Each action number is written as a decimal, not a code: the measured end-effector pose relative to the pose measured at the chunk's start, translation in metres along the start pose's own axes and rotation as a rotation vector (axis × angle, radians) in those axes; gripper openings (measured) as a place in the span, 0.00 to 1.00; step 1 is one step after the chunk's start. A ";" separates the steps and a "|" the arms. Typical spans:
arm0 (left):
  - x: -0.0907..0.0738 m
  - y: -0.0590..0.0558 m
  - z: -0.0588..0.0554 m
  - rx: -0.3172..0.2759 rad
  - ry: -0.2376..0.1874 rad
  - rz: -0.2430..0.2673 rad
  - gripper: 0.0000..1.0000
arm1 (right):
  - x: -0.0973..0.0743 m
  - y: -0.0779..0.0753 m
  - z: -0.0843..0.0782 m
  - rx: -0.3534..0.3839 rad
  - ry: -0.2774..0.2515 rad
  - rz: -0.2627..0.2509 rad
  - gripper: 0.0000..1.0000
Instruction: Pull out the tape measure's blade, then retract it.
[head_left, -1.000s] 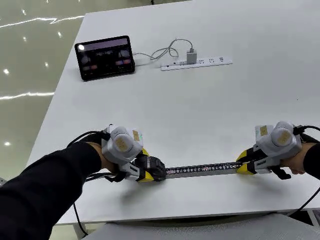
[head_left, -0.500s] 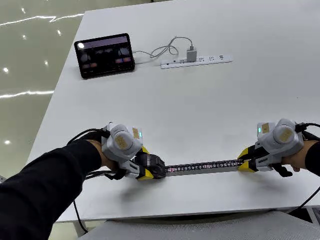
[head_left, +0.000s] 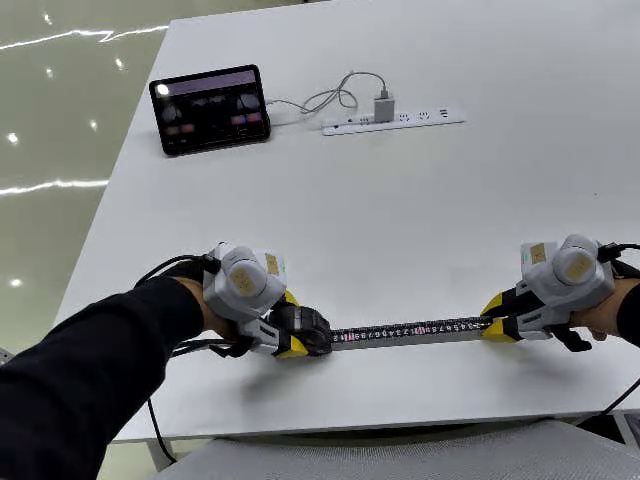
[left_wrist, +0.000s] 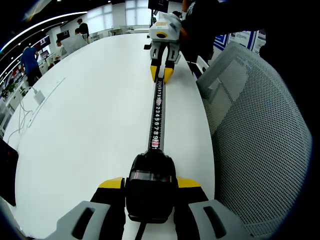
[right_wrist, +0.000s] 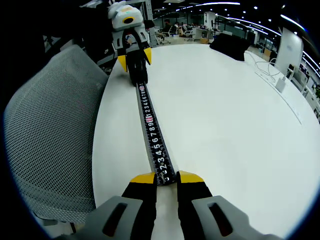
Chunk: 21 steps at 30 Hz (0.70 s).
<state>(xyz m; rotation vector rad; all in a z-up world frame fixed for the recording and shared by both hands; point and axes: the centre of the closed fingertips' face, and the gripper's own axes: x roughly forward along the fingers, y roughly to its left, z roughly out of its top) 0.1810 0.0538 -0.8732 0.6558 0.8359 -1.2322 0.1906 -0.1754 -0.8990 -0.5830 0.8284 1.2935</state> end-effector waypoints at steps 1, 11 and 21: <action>0.000 0.000 0.000 0.000 0.000 0.000 0.33 | 0.000 0.000 0.000 0.001 0.000 0.000 0.10; 0.000 0.000 0.000 0.003 0.000 0.000 0.33 | -0.004 0.001 -0.004 0.012 -0.002 -0.006 0.10; 0.000 0.000 0.000 0.002 0.000 0.000 0.33 | -0.009 0.000 -0.010 0.018 0.002 -0.011 0.10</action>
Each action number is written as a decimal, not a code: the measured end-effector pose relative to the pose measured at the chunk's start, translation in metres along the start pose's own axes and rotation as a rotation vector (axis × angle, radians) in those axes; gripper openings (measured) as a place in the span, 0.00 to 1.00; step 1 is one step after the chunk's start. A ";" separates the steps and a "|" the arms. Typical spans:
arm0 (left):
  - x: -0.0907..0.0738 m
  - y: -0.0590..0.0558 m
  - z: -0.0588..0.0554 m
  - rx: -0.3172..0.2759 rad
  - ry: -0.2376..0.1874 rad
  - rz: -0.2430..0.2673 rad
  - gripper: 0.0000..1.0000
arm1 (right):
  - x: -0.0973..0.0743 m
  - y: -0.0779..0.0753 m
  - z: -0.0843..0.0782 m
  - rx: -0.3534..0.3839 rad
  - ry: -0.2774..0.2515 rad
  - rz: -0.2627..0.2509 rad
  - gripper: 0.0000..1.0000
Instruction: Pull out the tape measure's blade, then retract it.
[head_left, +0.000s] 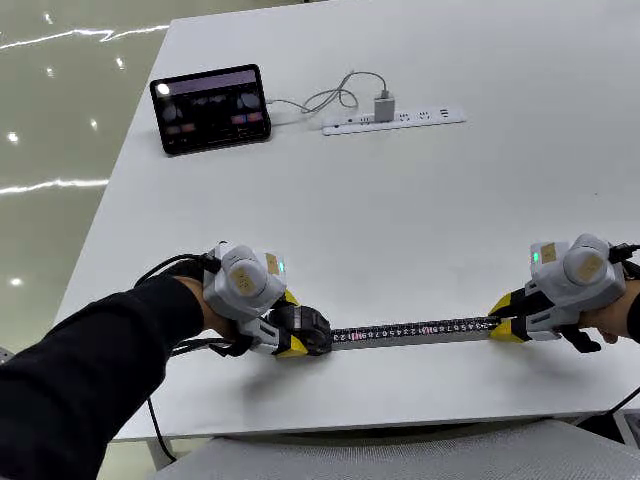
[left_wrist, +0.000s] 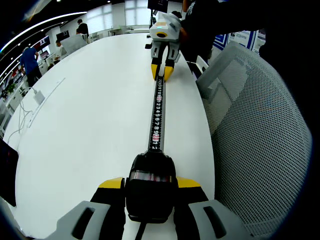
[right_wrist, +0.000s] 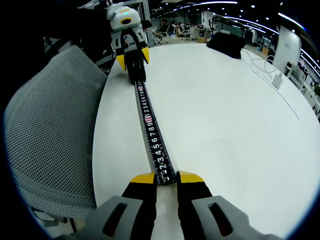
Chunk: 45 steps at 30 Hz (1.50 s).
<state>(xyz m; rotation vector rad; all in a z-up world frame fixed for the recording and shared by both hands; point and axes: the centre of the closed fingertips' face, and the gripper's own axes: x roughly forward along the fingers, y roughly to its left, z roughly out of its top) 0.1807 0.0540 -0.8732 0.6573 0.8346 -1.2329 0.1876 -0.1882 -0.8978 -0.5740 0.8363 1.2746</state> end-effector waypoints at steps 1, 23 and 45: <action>0.000 0.000 0.000 0.000 0.000 0.000 0.33 | 0.000 0.000 -0.001 0.002 0.002 0.000 0.10; 0.000 -0.001 0.001 0.002 0.000 0.004 0.33 | 0.000 -0.001 -0.003 -0.006 0.025 -0.001 0.11; 0.000 -0.001 0.002 0.008 -0.006 0.009 0.33 | -0.001 0.001 -0.004 -0.142 0.139 0.028 0.12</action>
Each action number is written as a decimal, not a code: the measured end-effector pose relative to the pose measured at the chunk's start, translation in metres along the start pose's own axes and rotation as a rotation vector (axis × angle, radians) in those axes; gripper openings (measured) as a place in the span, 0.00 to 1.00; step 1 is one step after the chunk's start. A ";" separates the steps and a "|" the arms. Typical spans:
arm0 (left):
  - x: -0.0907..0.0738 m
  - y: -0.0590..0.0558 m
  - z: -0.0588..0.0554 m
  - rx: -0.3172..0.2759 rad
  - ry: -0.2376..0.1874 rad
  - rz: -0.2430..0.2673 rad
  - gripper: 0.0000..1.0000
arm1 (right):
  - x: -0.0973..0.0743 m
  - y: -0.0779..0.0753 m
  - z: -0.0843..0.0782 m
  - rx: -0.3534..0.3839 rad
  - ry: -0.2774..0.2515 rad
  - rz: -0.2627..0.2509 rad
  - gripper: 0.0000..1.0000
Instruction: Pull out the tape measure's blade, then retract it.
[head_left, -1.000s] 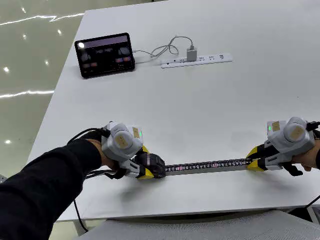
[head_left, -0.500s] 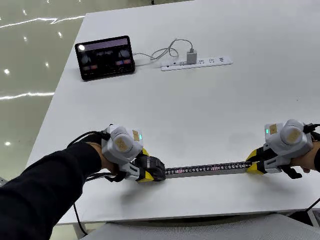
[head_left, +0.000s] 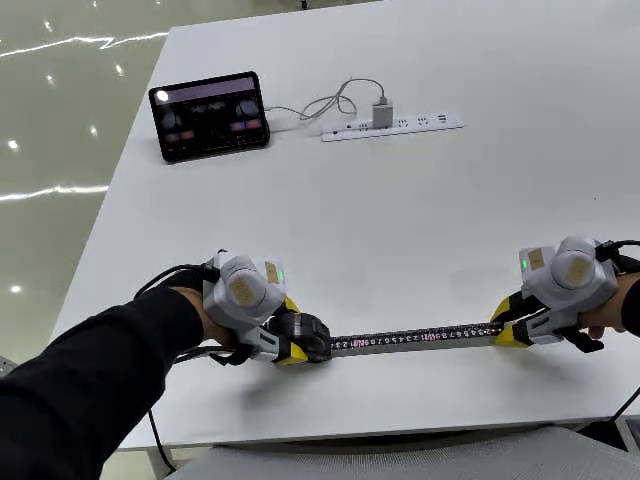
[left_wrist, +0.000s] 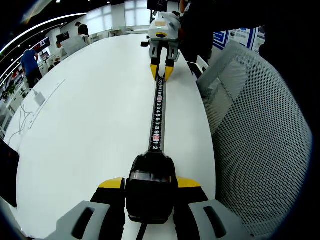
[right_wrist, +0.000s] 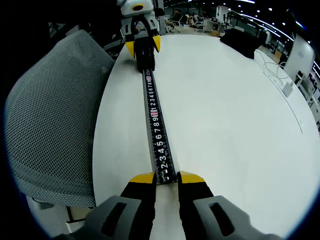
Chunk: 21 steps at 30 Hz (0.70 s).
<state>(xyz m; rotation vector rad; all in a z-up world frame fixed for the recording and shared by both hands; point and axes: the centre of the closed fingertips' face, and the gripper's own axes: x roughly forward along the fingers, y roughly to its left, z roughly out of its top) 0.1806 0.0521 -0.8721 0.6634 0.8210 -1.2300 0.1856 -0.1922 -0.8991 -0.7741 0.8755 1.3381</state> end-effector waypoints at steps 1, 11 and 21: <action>0.000 0.000 0.000 0.001 0.002 0.000 0.33 | 0.000 0.000 0.000 -0.018 0.007 -0.005 0.12; 0.000 0.001 0.000 0.007 0.014 -0.004 0.34 | -0.005 0.006 -0.008 -0.025 0.049 0.002 0.27; -0.001 0.007 -0.006 0.004 0.058 0.015 0.42 | -0.010 0.008 -0.007 0.000 0.019 -0.007 0.37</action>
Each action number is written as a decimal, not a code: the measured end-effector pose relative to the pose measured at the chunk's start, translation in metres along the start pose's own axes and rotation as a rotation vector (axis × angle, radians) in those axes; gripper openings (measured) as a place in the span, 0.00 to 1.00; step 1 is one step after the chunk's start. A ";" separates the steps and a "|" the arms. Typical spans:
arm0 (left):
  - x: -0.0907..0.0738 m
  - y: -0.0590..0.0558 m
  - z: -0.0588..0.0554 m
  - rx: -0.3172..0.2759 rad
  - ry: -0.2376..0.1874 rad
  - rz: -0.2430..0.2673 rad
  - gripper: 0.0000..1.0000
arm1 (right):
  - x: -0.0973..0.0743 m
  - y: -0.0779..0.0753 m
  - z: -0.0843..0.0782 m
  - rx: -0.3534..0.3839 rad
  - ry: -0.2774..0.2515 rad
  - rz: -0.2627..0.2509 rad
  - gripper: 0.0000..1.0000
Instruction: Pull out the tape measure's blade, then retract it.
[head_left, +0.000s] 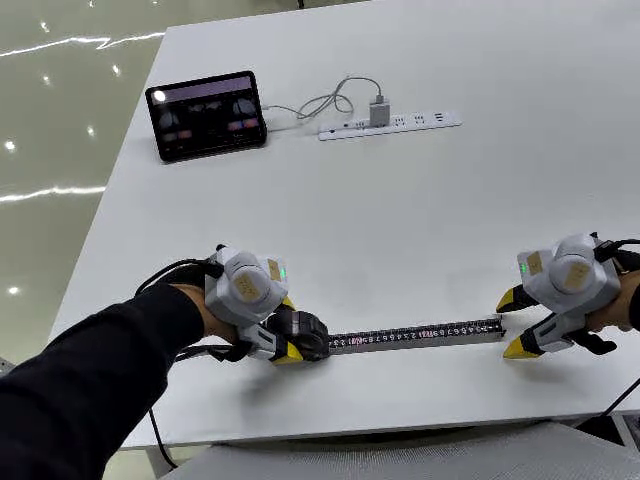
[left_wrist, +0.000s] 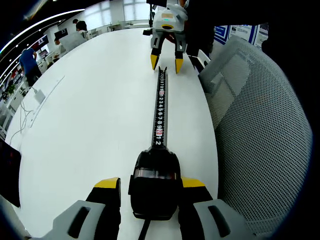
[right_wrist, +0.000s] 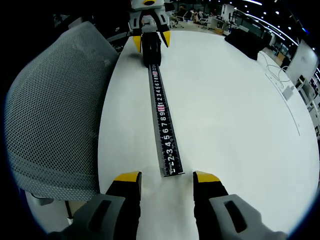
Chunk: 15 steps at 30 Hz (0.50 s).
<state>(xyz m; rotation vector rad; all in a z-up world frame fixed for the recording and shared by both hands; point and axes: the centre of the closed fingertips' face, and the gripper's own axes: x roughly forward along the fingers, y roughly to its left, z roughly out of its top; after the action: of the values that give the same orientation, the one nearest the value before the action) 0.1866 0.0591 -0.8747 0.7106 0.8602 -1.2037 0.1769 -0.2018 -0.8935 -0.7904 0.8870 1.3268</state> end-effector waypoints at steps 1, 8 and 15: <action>-0.001 0.001 0.000 -0.002 0.000 0.002 0.43 | -0.001 0.000 0.001 0.008 -0.007 0.002 0.38; -0.010 0.008 -0.002 -0.052 -0.003 0.025 0.53 | -0.005 -0.001 0.002 0.049 -0.018 -0.001 0.45; -0.013 0.014 -0.006 -0.100 -0.005 0.077 0.80 | -0.011 -0.013 0.012 0.068 -0.082 -0.078 0.64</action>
<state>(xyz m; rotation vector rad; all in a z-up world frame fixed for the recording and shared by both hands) 0.1977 0.0742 -0.8662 0.6538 0.8753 -1.0855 0.1909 -0.1980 -0.8783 -0.7063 0.8242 1.2457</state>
